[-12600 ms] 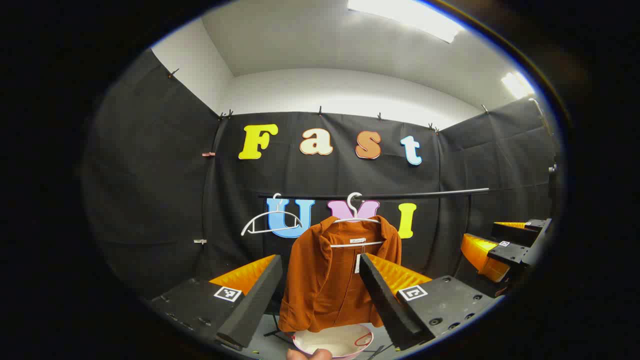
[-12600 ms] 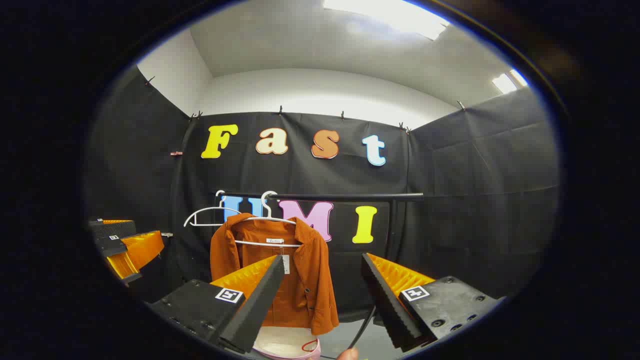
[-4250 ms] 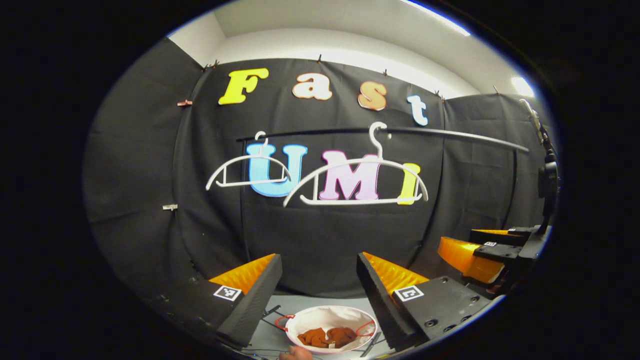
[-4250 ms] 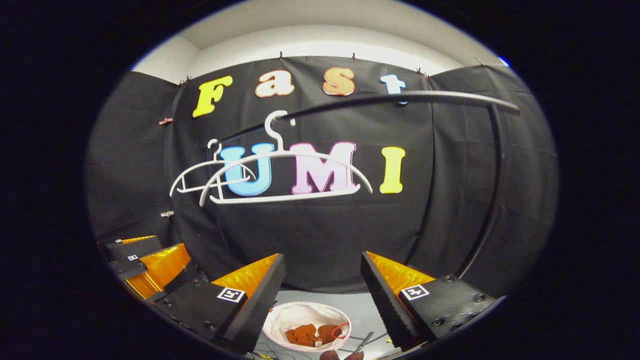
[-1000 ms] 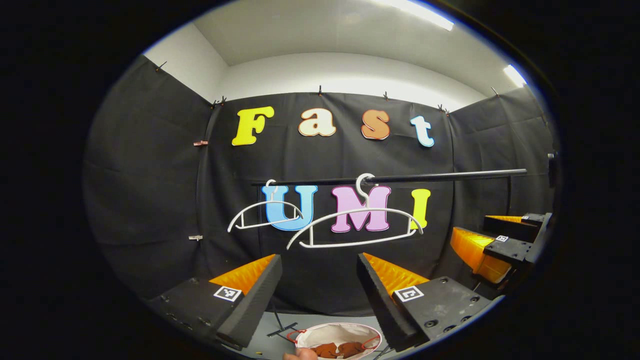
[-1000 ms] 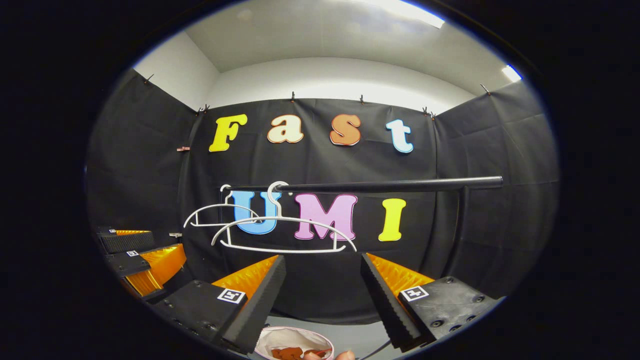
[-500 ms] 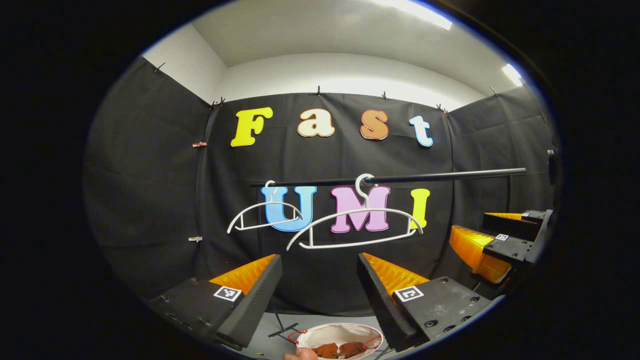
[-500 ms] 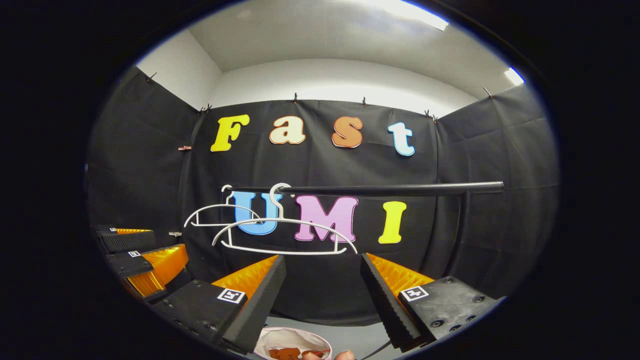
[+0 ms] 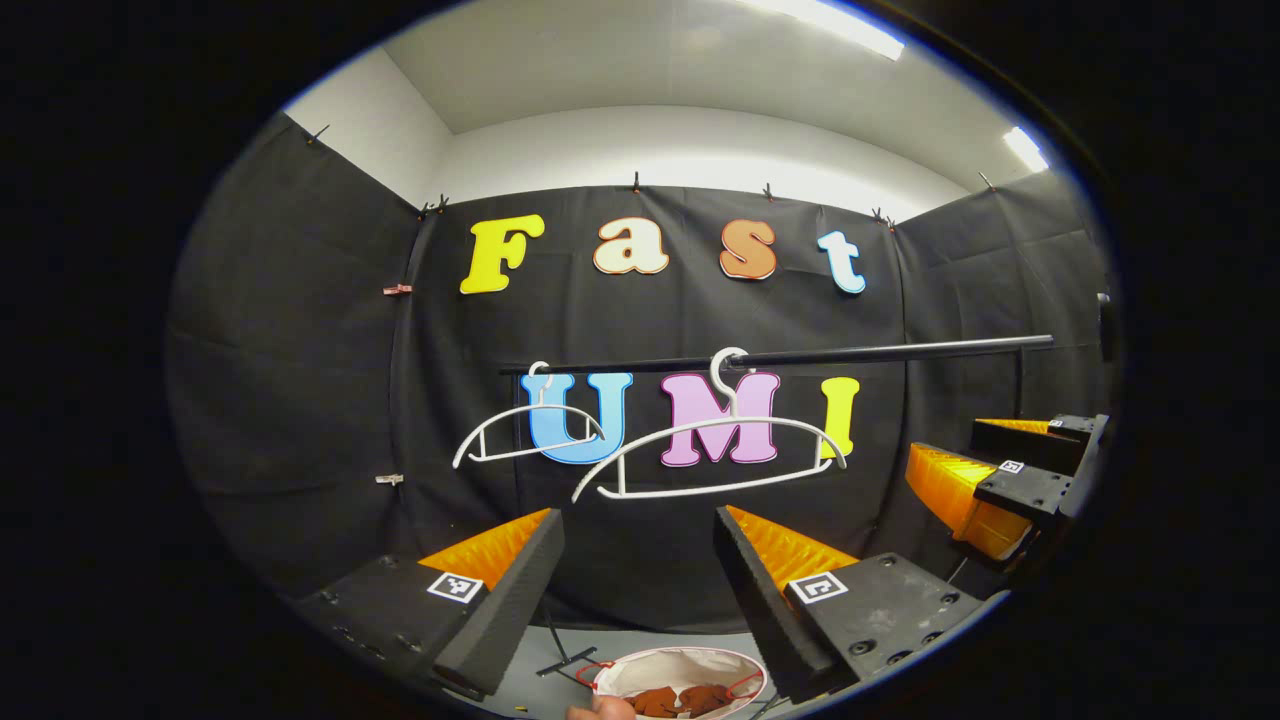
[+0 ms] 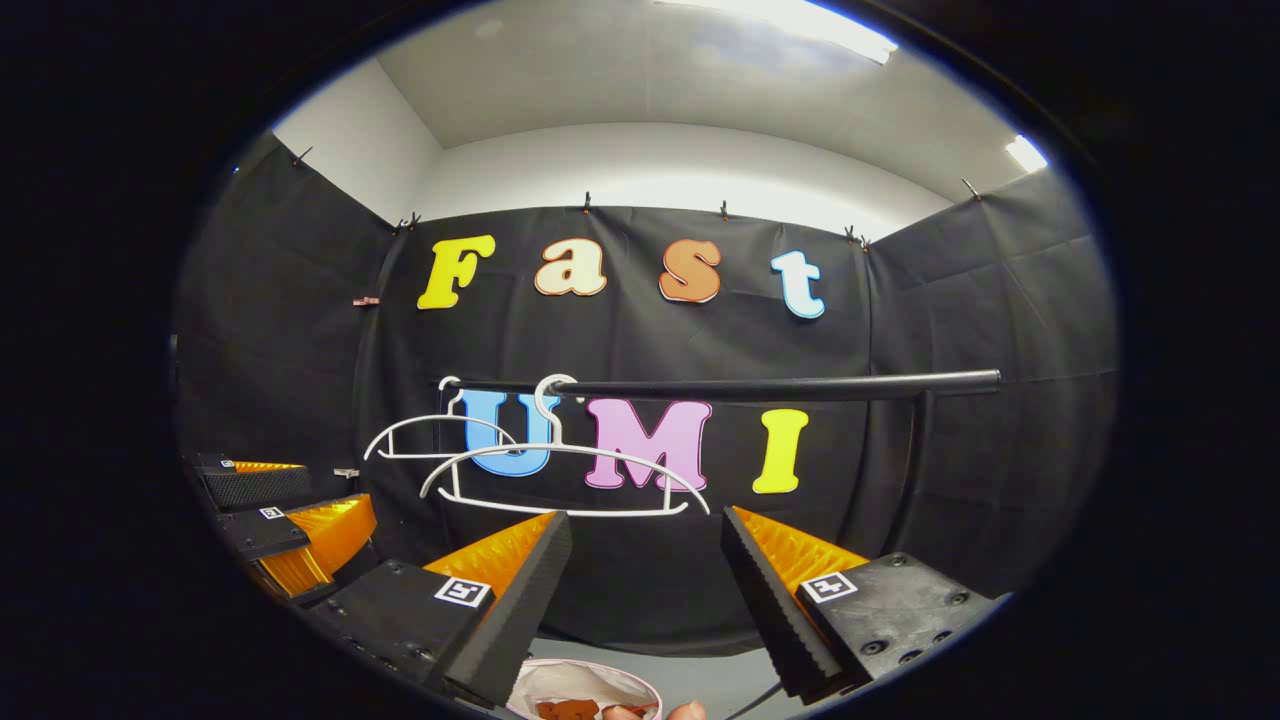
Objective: Grasp the clothes on the hanger with both hands and then place them into the laundry hamper below.
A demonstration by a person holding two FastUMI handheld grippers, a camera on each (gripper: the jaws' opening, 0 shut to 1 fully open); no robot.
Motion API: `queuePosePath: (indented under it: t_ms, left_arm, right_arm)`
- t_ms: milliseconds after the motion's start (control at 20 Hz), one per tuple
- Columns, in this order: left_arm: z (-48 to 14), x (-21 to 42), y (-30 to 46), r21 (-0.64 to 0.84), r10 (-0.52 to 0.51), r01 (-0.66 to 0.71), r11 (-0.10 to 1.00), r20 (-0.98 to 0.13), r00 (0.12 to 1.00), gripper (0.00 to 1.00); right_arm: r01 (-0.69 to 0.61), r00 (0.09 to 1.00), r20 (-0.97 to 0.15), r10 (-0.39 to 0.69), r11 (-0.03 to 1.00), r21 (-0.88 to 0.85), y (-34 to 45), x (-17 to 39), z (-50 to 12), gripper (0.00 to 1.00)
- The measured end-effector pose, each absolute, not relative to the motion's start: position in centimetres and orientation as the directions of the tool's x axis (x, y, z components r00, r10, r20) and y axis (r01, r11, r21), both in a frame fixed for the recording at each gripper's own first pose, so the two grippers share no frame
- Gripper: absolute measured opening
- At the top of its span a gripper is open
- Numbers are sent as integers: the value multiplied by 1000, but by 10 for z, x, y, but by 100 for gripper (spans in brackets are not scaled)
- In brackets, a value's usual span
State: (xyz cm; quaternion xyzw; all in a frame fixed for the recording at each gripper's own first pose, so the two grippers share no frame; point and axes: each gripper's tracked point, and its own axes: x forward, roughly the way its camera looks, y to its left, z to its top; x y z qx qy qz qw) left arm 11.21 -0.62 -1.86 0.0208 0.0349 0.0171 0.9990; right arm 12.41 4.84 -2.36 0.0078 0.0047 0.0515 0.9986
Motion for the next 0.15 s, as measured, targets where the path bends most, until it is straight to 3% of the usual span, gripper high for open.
queuePosePath:
  t_ms: [150]
  left_arm:
    - [-19, 112, -7, 43, 33, -30, 999, -71, 997, 95]
  right_arm:
    - [-100, 995, -11, 101, 995, 17, 47, 124, -24, 100]
